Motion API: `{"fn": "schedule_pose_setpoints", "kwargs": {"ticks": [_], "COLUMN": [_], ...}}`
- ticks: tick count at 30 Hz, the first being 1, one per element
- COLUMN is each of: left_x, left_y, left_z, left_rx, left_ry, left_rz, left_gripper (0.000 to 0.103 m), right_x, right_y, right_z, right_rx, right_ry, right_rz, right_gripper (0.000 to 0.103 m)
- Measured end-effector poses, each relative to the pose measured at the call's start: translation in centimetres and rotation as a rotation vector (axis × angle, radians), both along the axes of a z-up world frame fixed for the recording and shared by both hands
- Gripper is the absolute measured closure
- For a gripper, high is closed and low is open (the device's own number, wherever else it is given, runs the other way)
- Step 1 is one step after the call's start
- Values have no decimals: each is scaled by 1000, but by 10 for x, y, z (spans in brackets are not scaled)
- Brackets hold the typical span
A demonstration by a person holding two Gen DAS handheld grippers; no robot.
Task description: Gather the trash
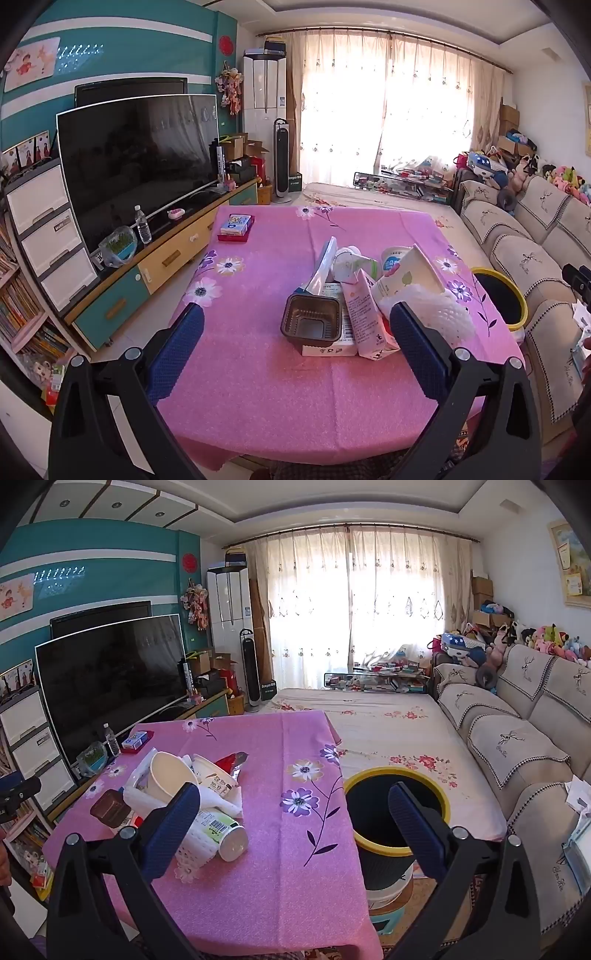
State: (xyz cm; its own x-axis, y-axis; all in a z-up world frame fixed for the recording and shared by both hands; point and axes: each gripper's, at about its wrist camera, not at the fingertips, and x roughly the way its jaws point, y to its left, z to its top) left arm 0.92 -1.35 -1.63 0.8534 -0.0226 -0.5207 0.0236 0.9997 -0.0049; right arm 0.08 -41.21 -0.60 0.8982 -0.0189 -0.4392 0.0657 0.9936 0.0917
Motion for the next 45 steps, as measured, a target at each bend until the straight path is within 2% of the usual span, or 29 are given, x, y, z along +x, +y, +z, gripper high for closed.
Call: {"fn": "schedule_pose_setpoints", "kwargs": {"ticks": [38,45], "left_x": [7,9], "left_y": [2,4], "left_z": [-3,-6], "left_rx": [-1,0], "left_ry": [17,23], "left_rz": [-1,5], "left_gripper": [4,4], "right_x": [1,9], "right_y": [-4,-1], "right_z": [-3,-18], "right_rx": [5,-10], "right_ry": [8,27], "right_rz": [1,23], "right_gripper": [6,6]}}
